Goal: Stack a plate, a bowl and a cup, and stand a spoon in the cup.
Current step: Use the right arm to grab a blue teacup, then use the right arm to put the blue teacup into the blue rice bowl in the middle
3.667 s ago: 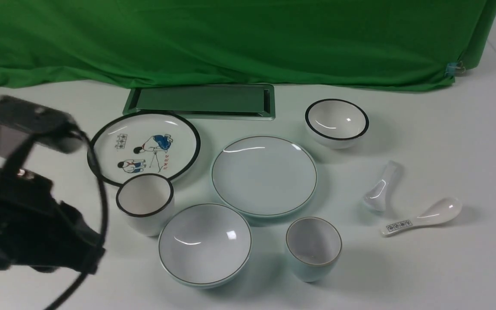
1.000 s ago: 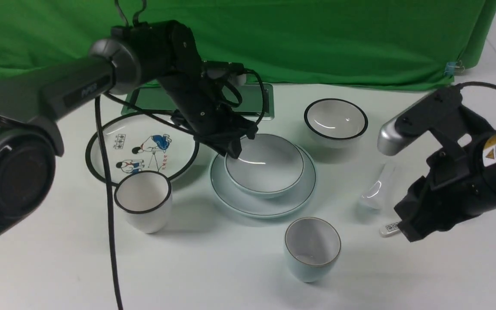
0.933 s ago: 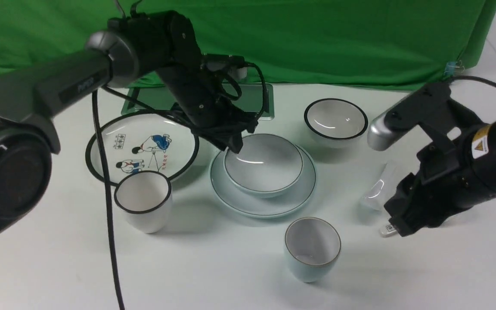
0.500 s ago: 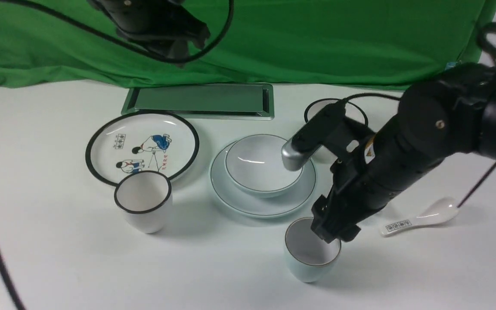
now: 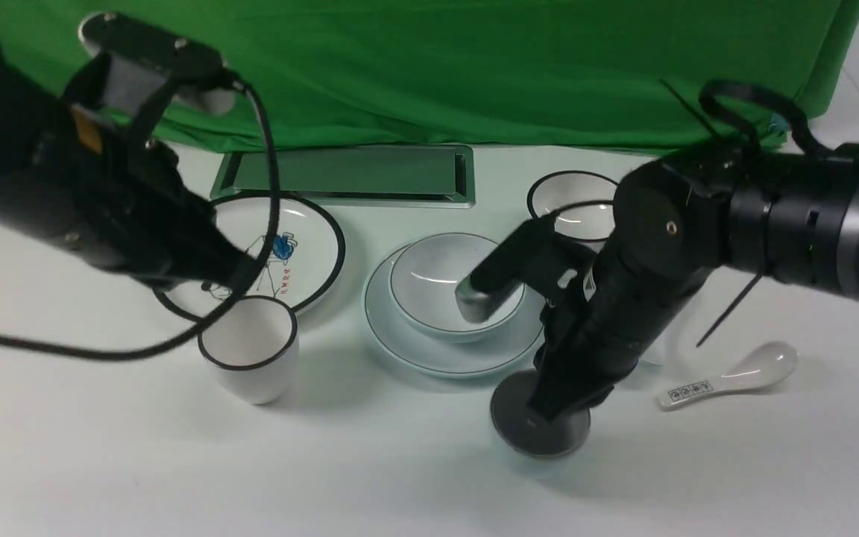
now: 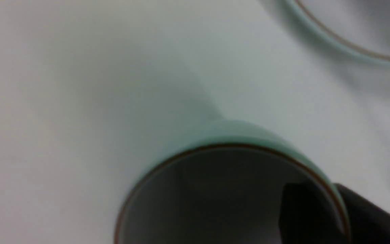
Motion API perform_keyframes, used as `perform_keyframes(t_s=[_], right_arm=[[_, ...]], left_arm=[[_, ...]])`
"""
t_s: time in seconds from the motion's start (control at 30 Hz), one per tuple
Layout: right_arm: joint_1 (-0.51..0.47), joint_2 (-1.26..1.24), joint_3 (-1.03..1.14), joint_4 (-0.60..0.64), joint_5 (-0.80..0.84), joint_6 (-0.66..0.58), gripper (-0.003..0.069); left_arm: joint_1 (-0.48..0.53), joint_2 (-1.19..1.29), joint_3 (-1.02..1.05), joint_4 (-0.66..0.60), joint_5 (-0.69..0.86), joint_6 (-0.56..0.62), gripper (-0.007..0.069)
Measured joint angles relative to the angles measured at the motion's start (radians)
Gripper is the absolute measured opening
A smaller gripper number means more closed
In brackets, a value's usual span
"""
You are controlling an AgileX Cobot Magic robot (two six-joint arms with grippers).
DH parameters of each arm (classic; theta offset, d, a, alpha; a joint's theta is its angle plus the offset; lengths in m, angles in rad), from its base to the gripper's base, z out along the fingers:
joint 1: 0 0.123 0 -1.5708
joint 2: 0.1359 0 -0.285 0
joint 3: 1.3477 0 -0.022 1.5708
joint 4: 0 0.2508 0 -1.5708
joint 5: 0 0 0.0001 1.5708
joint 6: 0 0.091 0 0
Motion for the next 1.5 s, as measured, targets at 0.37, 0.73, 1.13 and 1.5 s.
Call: perform_keyframes(t_s=[0.37, 0.73, 1.13, 1.5], right_arm=[[-0.021, 0.188, -0.473, -0.082, 0.095, 0.022, 0.0084], [-0.055, 0.422, -0.673, -0.095, 0.139, 0.088, 0.0084], [-0.058, 0.412, -0.702, -0.150, 0.279, 0.121, 0.0444], [-0.154, 0.104, -0.452, -0.212, 0.345, 0.143, 0.0531]], left_arm=[[0.000, -0.081, 0.126, -0.039, -0.186, 0.000, -0.0007], [0.000, -0.081, 0.126, -0.044, -0.188, 0.000, -0.0007], [0.000, -0.081, 0.126, -0.044, -0.195, 0.002, -0.0007], [0.000, -0.081, 0.126, -0.044, -0.194, 0.005, -0.0007]])
